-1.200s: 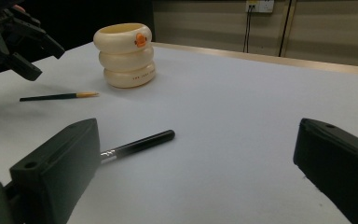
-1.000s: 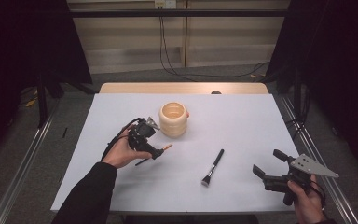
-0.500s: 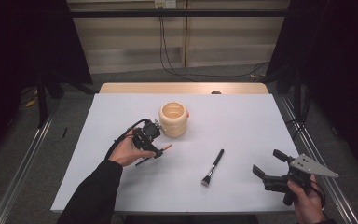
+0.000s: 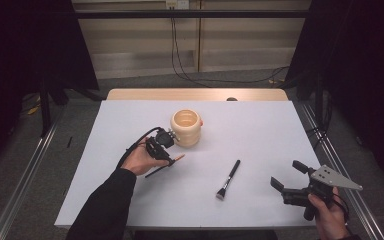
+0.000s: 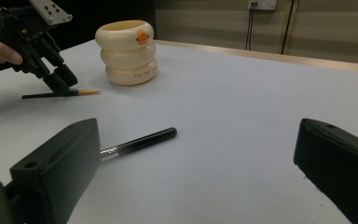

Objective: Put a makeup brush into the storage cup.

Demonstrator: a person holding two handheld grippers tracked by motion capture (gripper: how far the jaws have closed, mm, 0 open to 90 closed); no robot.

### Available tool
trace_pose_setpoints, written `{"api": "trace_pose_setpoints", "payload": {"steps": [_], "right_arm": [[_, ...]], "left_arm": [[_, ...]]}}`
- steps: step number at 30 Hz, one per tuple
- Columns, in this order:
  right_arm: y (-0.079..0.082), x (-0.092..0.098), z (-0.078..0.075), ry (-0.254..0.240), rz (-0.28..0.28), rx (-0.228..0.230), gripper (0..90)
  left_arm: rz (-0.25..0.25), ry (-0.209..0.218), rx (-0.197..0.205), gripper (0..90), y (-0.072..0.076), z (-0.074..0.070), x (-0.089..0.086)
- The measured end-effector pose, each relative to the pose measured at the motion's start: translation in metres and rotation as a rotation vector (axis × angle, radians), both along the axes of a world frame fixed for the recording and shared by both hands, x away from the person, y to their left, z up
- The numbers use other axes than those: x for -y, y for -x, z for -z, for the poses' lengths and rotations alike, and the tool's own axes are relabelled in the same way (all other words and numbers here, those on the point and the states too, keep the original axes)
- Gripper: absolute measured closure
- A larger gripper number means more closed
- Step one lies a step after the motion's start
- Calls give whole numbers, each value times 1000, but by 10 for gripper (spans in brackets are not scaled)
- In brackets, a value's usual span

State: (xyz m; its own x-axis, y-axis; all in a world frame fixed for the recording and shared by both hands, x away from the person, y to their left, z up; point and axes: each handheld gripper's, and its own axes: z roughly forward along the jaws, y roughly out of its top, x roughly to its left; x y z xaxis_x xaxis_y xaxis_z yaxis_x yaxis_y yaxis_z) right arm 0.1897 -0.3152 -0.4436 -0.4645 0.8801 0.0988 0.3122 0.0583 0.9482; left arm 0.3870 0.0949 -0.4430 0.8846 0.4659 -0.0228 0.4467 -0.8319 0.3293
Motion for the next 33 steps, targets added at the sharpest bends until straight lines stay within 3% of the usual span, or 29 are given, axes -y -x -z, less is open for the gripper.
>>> {"api": "trace_pose_setpoints", "payload": {"steps": [1, 3, 4, 7, 8, 15, 17, 20, 24, 28, 30, 31, 33], "right_arm": [[0, 0, 0, 0, 0, 0, 2], [0, 0, 0, 1, -1, 1, 2], [0, 0, 0, 3, -1, 3, 2], [0, 0, 0, 0, 0, 0, 2], [0, 0, 0, 1, -1, 1, 2], [0, 1, 0, 1, 1, 2, 2], [1, 0, 0, 2, -1, 1, 2], [1, 0, 0, 3, 3, 3, 2], [1, 1, 0, 2, 6, 0, 2], [1, 1, 0, 5, 7, 2, 2], [1, 1, 1, 5, 7, 4, 3], [2, 2, 0, 6, 7, 3, 2], [2, 2, 0, 6, 8, 2, 2]], "left_arm": [[6, -8, -20, 657, 0, -1, 1], [14, 0, -17, 687, 0, 0, 4], [37, -18, -28, 697, -1, -1, 5], [30, -16, -43, 732, 0, 2, 11], [36, -35, -40, 742, 0, 3, 12], [26, -29, -60, 771, -3, 5, 13], [38, -43, -49, 789, -3, 5, 15], [52, -60, -64, 832, -4, 5, 17], [50, -47, -96, 835, -9, 5, 14], [53, -45, -90, 836, -8, 5, 14], [36, -36, -106, 837, -8, 5, 13], [37, -21, -85, 837, -8, 6, 13], [33, -23, -92, 837, -8, 5, 12]]}}
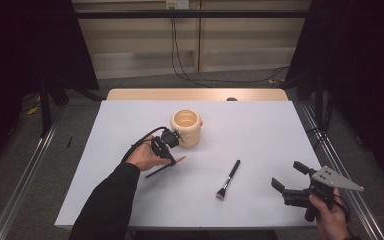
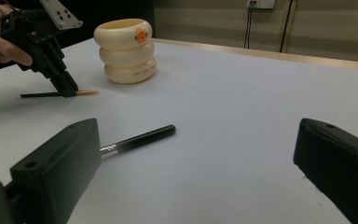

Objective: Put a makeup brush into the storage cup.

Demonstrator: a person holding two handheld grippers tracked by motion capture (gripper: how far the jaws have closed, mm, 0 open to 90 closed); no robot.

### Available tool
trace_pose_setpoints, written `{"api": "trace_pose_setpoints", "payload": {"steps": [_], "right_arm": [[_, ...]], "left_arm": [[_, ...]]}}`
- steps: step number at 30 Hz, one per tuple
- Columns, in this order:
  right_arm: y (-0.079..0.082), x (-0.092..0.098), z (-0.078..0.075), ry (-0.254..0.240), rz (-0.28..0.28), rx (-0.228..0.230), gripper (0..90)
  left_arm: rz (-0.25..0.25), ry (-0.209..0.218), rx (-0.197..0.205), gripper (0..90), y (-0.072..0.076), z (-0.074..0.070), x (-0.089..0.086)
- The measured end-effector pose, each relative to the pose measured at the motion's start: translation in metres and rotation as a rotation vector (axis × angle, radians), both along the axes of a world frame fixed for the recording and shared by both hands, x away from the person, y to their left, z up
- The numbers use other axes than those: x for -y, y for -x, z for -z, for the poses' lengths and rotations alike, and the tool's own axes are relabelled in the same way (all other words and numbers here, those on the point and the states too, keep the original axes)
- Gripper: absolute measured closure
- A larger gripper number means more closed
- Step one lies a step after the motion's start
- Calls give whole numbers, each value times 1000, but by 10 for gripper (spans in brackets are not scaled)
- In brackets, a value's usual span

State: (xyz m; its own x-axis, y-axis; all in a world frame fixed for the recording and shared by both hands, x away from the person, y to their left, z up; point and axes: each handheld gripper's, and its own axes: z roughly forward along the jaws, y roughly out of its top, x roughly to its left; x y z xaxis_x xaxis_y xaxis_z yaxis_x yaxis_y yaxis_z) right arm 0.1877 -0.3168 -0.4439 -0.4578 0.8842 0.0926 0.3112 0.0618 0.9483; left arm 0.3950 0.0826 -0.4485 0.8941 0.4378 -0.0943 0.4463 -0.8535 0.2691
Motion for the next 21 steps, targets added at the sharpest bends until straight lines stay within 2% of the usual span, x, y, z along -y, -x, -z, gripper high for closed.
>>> {"api": "trace_pose_setpoints", "payload": {"steps": [1, 3, 8, 12, 13, 15, 17, 21], "right_arm": [[0, 0, 0, 0, 0, 0, 2], [0, 0, 0, -2, 2, 2, 3], [0, 0, 0, -1, -2, 0, 3], [-1, -1, 0, -3, 0, -1, 3], [-1, -1, 0, -3, 0, 0, 3], [-1, -1, 0, -2, 1, 1, 3], [-1, -1, 0, -5, 0, -4, 3], [-1, -1, 0, -6, 3, -4, 3]], "left_arm": [[-2, 2, -10, 837, 0, -1, 0], [-5, 6, 0, 838, 0, 0, -1], [-18, 35, -11, 838, 0, 0, -5], [-40, 46, 12, 837, 2, 0, -6], [-31, 46, 6, 838, 1, -1, -7], [-54, 61, 21, 837, 2, -3, -8], [-45, 66, 18, 838, 2, -5, -10], [-62, 86, 30, 837, 3, -9, -13]]}}
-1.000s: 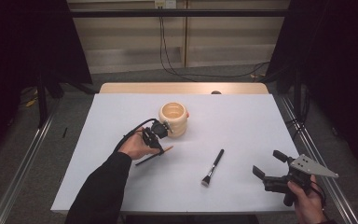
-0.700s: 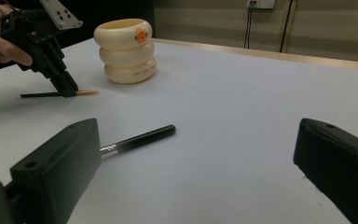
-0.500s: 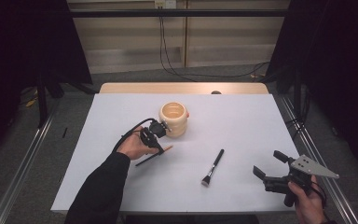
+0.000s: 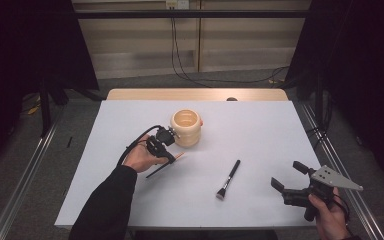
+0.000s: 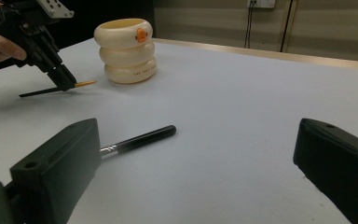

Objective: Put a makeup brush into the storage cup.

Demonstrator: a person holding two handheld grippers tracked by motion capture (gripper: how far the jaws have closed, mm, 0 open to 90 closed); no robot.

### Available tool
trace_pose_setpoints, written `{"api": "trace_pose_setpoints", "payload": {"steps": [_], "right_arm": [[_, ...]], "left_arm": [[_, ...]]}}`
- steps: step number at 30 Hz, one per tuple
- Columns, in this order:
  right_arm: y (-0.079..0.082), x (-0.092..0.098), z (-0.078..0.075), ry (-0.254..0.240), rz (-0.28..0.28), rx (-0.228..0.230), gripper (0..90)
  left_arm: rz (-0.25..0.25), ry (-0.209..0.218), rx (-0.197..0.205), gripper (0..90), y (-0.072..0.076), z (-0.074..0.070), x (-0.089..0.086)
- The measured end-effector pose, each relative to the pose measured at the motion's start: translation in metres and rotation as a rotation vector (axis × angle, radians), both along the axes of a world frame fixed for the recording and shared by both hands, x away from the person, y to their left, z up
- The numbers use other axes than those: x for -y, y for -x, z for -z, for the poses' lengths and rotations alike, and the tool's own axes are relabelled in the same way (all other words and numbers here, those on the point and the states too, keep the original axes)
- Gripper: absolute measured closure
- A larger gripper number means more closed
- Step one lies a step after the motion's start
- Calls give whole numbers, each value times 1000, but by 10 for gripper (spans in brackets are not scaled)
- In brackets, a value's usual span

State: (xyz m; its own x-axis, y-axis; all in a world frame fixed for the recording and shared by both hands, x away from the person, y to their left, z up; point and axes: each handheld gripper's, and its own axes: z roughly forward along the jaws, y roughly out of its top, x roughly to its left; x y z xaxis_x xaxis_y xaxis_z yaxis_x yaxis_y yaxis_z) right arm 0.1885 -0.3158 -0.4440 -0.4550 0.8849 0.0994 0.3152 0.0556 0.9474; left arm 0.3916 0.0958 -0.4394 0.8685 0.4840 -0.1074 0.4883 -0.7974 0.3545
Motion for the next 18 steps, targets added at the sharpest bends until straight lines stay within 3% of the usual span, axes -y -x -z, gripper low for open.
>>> {"api": "trace_pose_setpoints", "payload": {"steps": [11, 18], "right_arm": [[0, 0, 0, 3, 0, 2, 3], [0, 0, 0, -1, 0, 2, 3]], "left_arm": [[-42, 70, 35, 837, 7, -11, -10], [-52, 103, 80, 837, 12, -17, -16]]}}
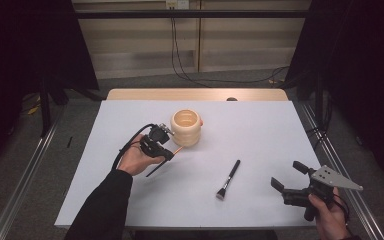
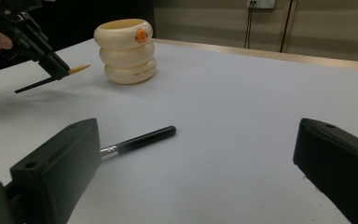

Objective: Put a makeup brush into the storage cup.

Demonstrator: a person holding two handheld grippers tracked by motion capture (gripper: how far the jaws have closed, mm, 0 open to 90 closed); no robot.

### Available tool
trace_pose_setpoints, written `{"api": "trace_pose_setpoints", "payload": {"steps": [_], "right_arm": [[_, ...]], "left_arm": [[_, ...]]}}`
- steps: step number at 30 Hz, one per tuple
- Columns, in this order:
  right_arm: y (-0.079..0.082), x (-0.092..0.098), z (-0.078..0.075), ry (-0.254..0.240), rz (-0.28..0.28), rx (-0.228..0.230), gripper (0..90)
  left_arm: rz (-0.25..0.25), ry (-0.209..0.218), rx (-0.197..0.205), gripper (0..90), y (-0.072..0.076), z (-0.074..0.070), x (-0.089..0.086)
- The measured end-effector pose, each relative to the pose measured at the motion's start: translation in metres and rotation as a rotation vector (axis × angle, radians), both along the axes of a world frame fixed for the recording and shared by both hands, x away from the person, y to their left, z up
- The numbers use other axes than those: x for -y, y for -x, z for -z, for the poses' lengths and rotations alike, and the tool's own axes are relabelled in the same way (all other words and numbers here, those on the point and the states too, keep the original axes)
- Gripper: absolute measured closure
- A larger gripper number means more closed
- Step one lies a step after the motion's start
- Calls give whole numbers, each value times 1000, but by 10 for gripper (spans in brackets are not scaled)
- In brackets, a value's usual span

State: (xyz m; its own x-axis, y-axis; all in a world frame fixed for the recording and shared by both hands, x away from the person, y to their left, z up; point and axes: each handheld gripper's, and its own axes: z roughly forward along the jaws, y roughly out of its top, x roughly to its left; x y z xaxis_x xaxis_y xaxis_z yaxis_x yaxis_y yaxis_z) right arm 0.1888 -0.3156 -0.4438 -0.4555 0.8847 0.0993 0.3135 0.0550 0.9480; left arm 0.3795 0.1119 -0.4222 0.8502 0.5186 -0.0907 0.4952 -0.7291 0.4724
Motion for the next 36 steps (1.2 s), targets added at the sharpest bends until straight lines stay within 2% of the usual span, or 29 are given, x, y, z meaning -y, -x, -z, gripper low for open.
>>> {"api": "trace_pose_setpoints", "payload": {"steps": [2, 3, 4, 6, 11, 13, 14, 15, 16, 17, 19, 21, 22, 26, 30, 36], "right_arm": [[0, 0, 0, 1, 1, 2, 3], [0, 0, 0, 1, 1, 2, 3], [0, 0, 0, 0, -2, -2, 3], [0, 0, 0, 1, 0, -2, 3], [0, 0, 0, 2, -1, -2, 3], [0, 0, 0, 1, -2, -2, 3], [0, 0, 0, 1, -1, -1, 3], [0, 0, 0, 0, 0, -2, 3], [0, 0, 0, 0, 0, -1, 3], [0, 0, 0, 2, 0, 2, 3], [0, 0, 0, 3, 0, 2, 3], [0, 0, 0, 1, -2, 0, 3], [0, 0, 0, 2, 0, 2, 3], [0, 0, 0, 2, -1, 2, 3], [0, 0, 0, 2, 0, 3, 3], [0, 1, 0, 3, 3, 7, 3]], "left_arm": [[-19, 24, 14, 837, 3, 0, -1], [-6, 22, 8, 837, 2, 0, -2], [-27, 43, 0, 837, 5, 1, -2], [-25, 43, 6, 837, 7, 1, -4], [-31, 85, 35, 837, 12, -2, -7], [-48, 118, 47, 837, 15, -4, -10], [-68, 142, 55, 837, 17, -4, -9], [-60, 144, 73, 837, 18, -5, -11], [-79, 170, 96, 837, 20, -4, -14], [-79, 170, 96, 837, 20, -4, -14], [-102, 199, 112, 837, 22, -4, -18], [-103, 217, 117, 838, 24, -4, -21], [-117, 229, 138, 837, 27, -4, -21], [-127, 273, 163, 837, 32, -8, -25], [-139, 324, 207, 837, 36, -13, -28], [-167, 400, 244, 837, 41, -19, -35]]}}
